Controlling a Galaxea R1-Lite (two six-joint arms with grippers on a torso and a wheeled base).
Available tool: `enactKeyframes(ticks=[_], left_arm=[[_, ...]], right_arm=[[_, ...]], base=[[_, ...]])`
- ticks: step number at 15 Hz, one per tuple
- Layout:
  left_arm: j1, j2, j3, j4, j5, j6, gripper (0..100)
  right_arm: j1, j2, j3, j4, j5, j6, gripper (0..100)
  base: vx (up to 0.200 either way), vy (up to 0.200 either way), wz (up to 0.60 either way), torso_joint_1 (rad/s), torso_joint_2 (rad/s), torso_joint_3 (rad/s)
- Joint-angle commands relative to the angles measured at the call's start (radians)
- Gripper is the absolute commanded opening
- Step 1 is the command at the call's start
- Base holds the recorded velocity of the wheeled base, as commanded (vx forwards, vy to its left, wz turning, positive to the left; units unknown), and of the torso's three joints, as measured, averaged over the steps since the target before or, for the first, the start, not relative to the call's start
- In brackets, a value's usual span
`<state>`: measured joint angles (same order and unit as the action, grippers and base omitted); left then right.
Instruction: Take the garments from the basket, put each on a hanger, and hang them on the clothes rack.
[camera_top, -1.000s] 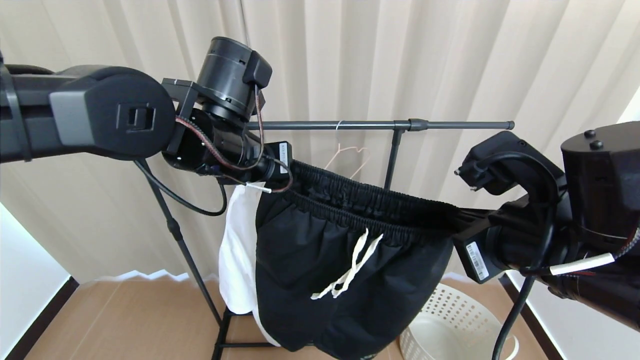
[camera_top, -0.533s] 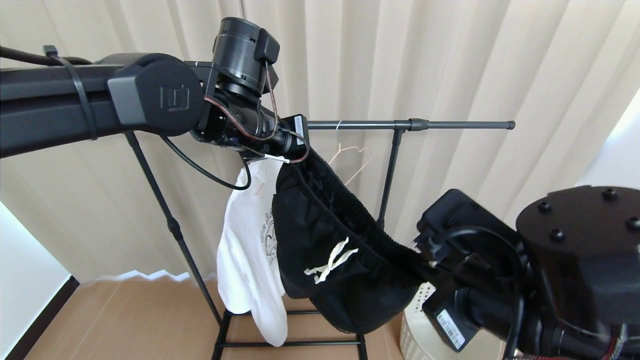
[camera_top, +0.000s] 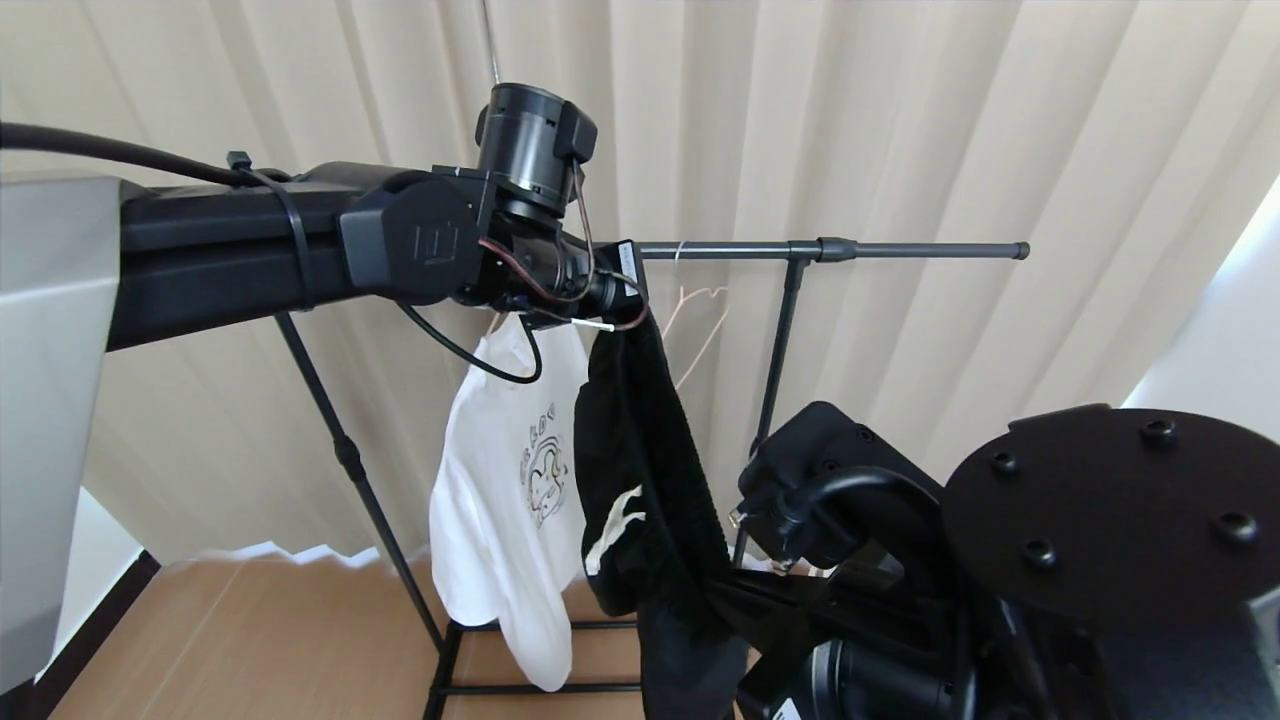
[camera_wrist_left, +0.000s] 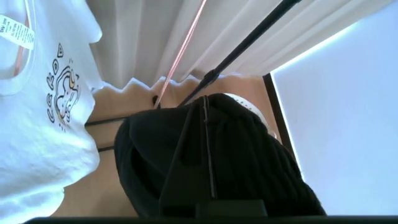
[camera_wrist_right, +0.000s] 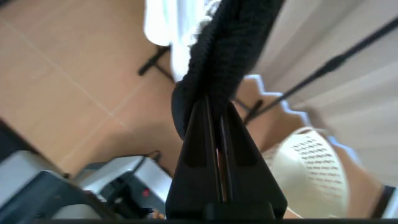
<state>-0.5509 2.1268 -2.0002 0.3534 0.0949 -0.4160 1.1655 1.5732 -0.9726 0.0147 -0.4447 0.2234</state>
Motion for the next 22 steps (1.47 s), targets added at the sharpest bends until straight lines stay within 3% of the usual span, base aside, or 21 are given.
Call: enactKeyframes(ticks=[1, 3, 7, 10, 14, 16, 18, 21, 22], left_arm=[[0.0, -0.001, 0.0, 0.015, 0.0, 0.019, 0], [0.006, -0.039, 0.0, 0.084, 0.003, 0.032, 0], [0.022, -0.125, 0.052, 0.265, 0.016, 0.118, 0], [0.011, -0.248, 0.23, 0.34, 0.035, 0.181, 0], [-0.073, -0.421, 0.54, 0.294, 0.042, 0.192, 0], [-0.164, -0.505, 0.773, 0.182, 0.055, 0.194, 0], [-0.238, -0.522, 0.902, 0.121, 0.075, 0.197, 0], [-0.354, -0.516, 0.969, 0.022, 0.072, 0.181, 0], [-0.417, -0.507, 0.969, -0.031, 0.063, 0.138, 0]], right_arm=[[0.0, 0.025, -0.008, 0.005, 0.009, 0.001, 0], [-0.035, 0.065, 0.002, 0.01, -0.017, -0.012, 0], [-0.231, 0.06, -0.017, 0.048, -0.028, -0.102, 0], [-0.388, 0.123, -0.104, 0.048, -0.028, -0.107, 0], [-0.515, 0.329, -0.313, 0.033, -0.005, -0.087, 0], [-0.52, 0.464, -0.48, 0.039, -0.008, 0.06, 0], [-0.52, 0.505, -0.574, 0.044, -0.009, 0.174, 0], [-0.518, 0.525, -0.655, 0.044, -0.008, 0.281, 0], [-0.515, 0.53, -0.675, 0.041, -0.008, 0.306, 0]], base=[[0.0, 0.0, 0.0, 0.0, 0.0, 0.0], [0.0, 0.0, 0.0, 0.0, 0.0, 0.0], [0.0, 0.0, 0.0, 0.0, 0.0, 0.0], [0.0, 0.0, 0.0, 0.0, 0.0, 0.0], [0.0, 0.0, 0.0, 0.0, 0.0, 0.0], [0.0, 0.0, 0.0, 0.0, 0.0, 0.0], [0.0, 0.0, 0.0, 0.0, 0.0, 0.0], [0.0, 0.0, 0.0, 0.0, 0.0, 0.0], [0.0, 0.0, 0.0, 0.0, 0.0, 0.0]])
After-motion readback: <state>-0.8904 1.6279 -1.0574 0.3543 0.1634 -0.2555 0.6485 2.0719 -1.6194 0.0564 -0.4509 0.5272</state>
